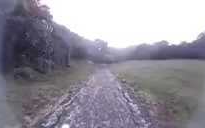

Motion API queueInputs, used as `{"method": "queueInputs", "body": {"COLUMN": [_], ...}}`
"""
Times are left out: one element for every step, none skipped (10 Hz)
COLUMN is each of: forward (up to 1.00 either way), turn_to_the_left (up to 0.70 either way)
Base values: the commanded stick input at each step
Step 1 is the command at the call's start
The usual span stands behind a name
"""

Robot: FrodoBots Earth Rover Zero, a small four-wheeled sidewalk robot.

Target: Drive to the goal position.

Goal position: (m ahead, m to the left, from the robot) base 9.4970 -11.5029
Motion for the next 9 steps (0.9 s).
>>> {"method": "queueInputs", "body": {"forward": [0.34, 0.0, 0.0, 0.0, 0.0, 0.0, 0.0, 0.0, 0.0], "turn_to_the_left": [0.0, 0.0, 0.0, 0.0, 0.0, 0.0, 0.0, 0.0, 0.0]}}
